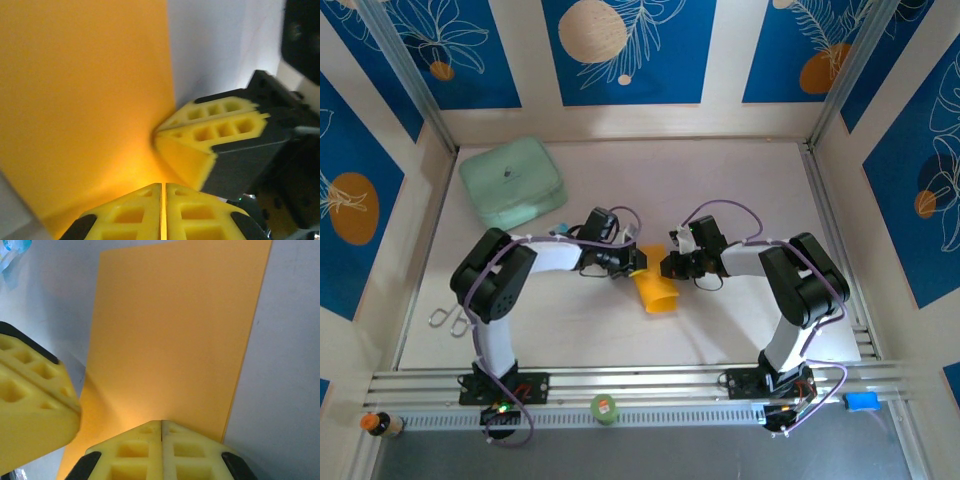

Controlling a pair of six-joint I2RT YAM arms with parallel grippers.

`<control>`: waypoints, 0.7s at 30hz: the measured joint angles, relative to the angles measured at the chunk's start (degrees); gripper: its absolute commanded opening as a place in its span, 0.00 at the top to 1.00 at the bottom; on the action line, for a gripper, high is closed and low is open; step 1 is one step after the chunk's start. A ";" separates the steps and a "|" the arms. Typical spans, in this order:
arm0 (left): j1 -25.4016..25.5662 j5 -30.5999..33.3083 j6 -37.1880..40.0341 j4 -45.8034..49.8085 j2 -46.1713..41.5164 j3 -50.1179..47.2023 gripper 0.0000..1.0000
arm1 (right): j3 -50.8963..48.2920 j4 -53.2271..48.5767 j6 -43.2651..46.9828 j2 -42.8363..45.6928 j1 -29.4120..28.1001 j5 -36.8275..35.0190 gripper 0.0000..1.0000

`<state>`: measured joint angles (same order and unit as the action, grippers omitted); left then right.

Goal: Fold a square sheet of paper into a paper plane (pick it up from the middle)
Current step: First fold the square sheet of paper in half at the center of the table.

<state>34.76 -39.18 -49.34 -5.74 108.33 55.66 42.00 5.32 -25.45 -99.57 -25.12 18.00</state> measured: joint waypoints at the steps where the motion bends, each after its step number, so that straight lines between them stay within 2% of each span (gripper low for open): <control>1: 0.00 0.00 0.17 0.24 0.26 -0.24 0.89 | 0.00 0.00 0.00 0.00 0.00 0.00 1.00; 13: 0.02 0.46 8.83 2.08 1.36 -1.88 0.87 | 0.00 0.00 0.04 0.00 0.00 -0.07 1.00; 21: 0.26 2.58 7.15 4.92 -2.01 -1.95 0.87 | 0.00 0.00 0.20 0.00 -0.04 -0.11 1.00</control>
<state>35.03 -36.60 -42.19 -0.82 106.32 53.71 42.00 5.32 -25.26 -99.57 -25.17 17.89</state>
